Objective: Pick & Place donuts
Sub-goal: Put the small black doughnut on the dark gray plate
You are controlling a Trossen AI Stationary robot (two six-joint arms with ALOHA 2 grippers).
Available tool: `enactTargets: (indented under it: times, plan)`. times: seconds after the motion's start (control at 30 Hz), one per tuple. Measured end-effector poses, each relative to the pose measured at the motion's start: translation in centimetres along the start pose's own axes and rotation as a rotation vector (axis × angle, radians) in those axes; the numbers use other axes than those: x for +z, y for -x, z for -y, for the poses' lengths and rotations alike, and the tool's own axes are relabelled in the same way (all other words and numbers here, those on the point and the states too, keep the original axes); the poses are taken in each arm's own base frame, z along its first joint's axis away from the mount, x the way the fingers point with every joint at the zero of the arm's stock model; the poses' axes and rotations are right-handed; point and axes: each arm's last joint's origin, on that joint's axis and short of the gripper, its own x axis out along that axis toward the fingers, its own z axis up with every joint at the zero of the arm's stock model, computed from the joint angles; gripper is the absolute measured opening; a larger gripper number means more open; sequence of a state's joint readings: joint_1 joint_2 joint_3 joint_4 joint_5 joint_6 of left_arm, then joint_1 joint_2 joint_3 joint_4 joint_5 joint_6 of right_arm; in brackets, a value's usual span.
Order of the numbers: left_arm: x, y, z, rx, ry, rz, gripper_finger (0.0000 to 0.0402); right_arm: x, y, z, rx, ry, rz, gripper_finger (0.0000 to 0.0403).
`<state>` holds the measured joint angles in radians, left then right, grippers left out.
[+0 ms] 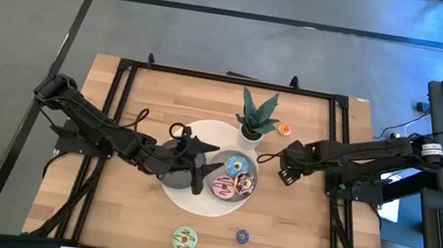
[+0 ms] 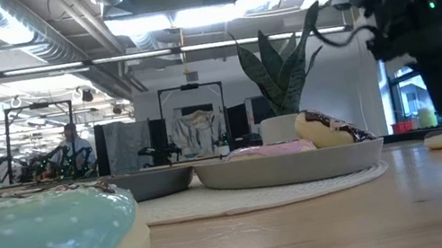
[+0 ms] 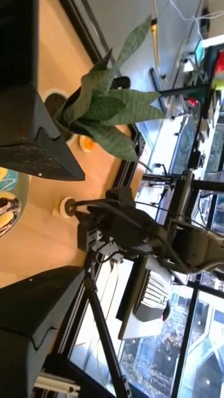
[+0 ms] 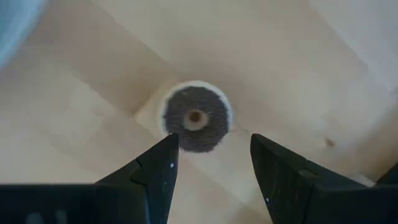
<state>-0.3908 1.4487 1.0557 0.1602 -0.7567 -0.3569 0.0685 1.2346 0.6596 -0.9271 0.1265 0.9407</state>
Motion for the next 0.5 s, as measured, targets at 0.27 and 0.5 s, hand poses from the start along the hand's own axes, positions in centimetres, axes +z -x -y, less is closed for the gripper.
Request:
enactTargets:
  times: [0.27, 0.5]
  plan:
    - [0.0, 0.0, 0.0, 0.001, -0.003, -0.003, 0.0227, -0.4, -2.2, 0.5, 0.036, -0.036, 0.021, 0.0202]
    - [0.0, 0.0, 0.0, 0.001, -0.004, -0.003, 0.0230, -0.5, -3.1, 1.2, 0.024, -0.089, 0.021, 0.0202]
